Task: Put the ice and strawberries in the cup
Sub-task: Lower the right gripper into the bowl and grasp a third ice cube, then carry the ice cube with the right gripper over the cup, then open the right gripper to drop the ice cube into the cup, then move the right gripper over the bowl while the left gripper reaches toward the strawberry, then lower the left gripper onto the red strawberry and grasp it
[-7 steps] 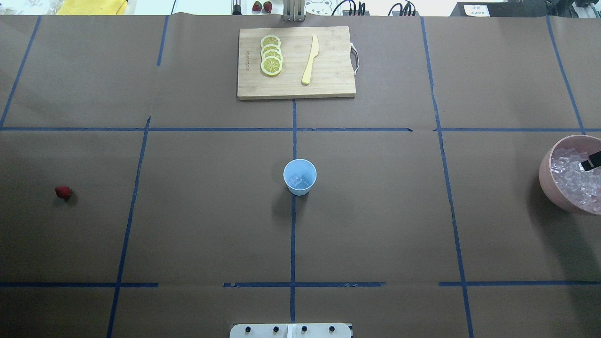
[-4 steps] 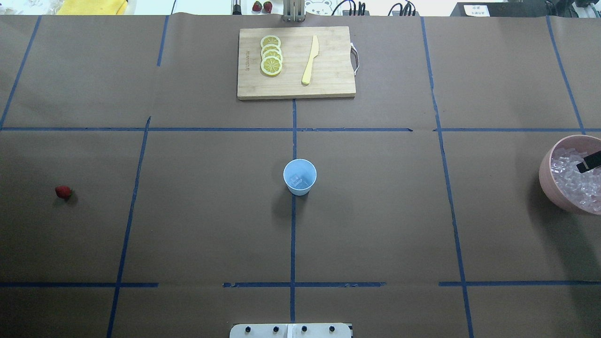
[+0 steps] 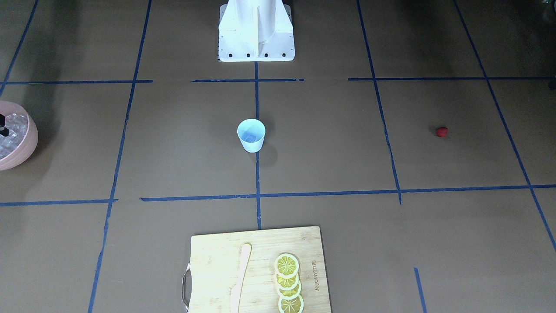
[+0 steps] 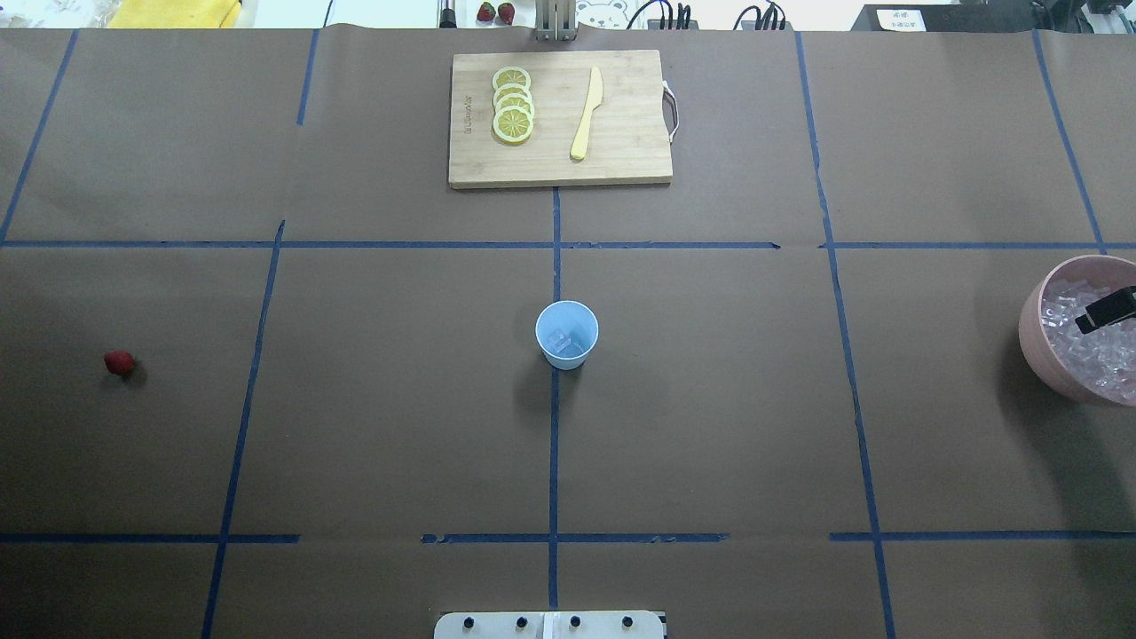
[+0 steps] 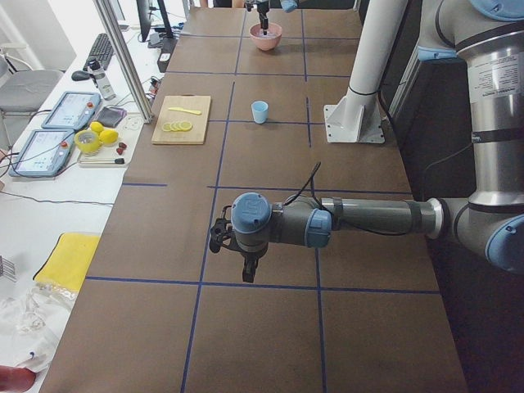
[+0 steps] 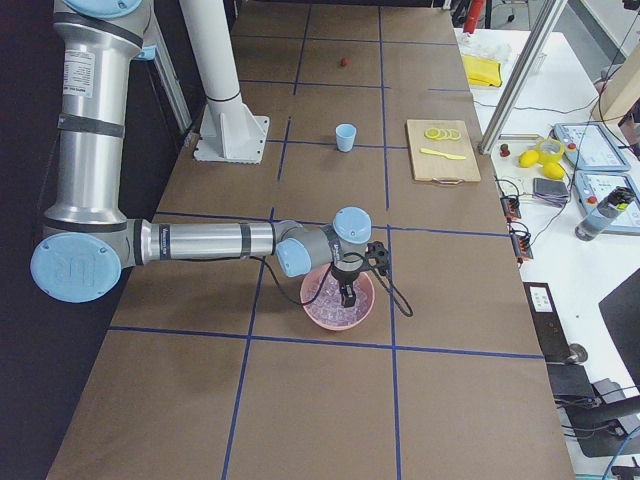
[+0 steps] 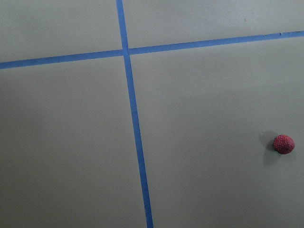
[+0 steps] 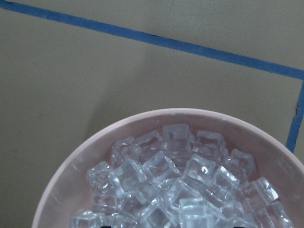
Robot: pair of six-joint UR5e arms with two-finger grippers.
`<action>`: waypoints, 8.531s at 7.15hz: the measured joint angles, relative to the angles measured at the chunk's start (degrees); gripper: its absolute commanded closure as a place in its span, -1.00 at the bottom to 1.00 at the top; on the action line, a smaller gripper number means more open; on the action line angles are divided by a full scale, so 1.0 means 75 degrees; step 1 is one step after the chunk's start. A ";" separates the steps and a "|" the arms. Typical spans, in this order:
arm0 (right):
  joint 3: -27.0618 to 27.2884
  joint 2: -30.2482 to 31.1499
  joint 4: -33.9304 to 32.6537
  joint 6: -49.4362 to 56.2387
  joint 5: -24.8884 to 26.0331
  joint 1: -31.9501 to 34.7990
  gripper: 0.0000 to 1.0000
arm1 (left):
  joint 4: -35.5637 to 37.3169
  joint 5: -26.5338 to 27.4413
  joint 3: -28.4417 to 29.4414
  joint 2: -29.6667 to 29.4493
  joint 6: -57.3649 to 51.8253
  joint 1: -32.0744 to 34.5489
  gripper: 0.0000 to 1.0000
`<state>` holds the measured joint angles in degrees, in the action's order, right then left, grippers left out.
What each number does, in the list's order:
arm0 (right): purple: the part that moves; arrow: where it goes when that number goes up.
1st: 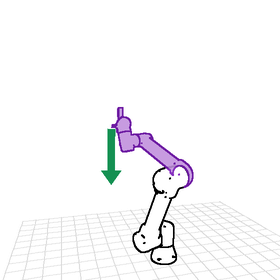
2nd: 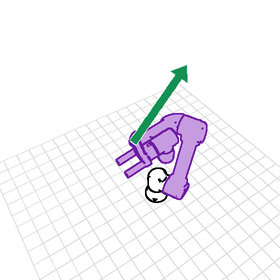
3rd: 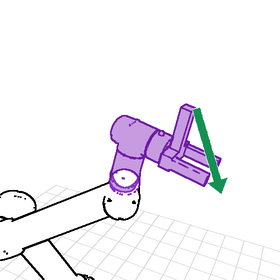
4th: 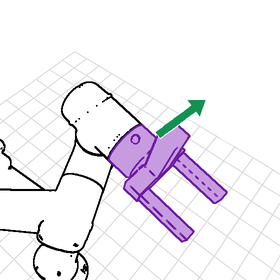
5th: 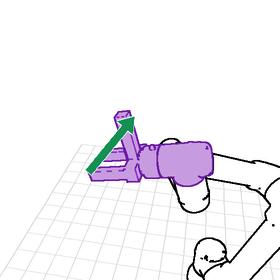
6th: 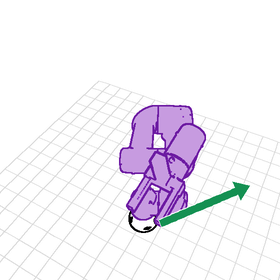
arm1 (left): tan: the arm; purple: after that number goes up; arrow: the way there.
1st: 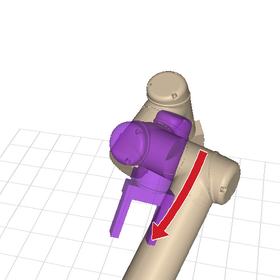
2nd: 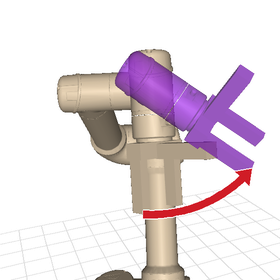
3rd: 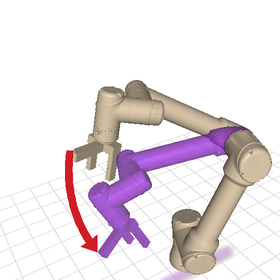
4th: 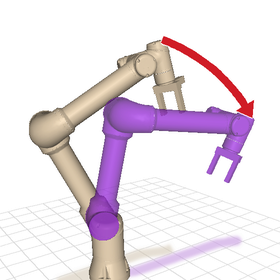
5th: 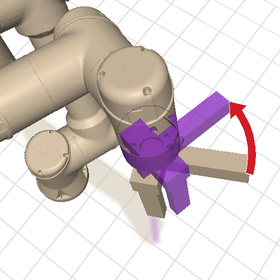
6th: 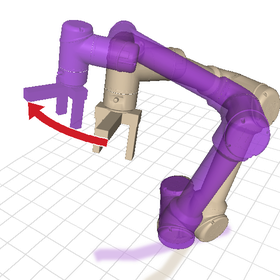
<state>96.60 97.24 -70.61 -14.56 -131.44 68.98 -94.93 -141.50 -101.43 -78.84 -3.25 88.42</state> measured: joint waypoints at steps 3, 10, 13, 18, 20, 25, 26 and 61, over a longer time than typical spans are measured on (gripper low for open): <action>-0.0073 0.0049 -0.0006 0.0045 0.0300 -0.0009 -0.20 | -0.0041 0.0000 0.0004 0.0000 0.0000 0.0000 -1.00; -0.0018 0.0005 0.0005 0.0061 0.0361 0.0011 1.00 | -0.0054 0.0000 0.0009 0.0000 -0.0058 0.0000 -1.00; 0.1313 0.0230 -0.0065 -0.0257 0.0299 0.0481 1.00 | -0.0119 0.0000 0.0003 0.0006 -0.0070 0.0000 -1.00; 0.3225 -0.1253 -0.0240 -0.6857 0.0729 -0.1917 1.00 | -0.0116 0.0000 -0.0187 0.0004 -0.0014 0.0000 -1.00; 0.3084 -0.3263 -0.1580 -0.8818 0.1898 -0.3675 1.00 | -0.0106 0.0007 -0.0230 0.0002 -0.0002 0.0000 -1.00; 0.0563 -0.6662 -0.2702 -1.0561 0.3471 -0.5195 0.94 | -0.0104 0.0080 -0.0226 0.0011 -0.0011 0.0000 -1.00; 0.0082 -0.6727 -0.2168 -1.0723 0.3552 -0.5319 0.81 | -0.0104 0.0081 -0.0227 0.0012 -0.0012 0.0000 -1.00; 0.3307 -0.1115 -0.2597 -0.4047 -0.0008 -0.0491 -1.00 | -0.2875 0.2244 0.0609 -0.1304 0.5605 -0.5068 1.00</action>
<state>121.40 88.88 -90.09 -44.91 -131.51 65.30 -116.50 -124.68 -96.86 -88.62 38.79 50.41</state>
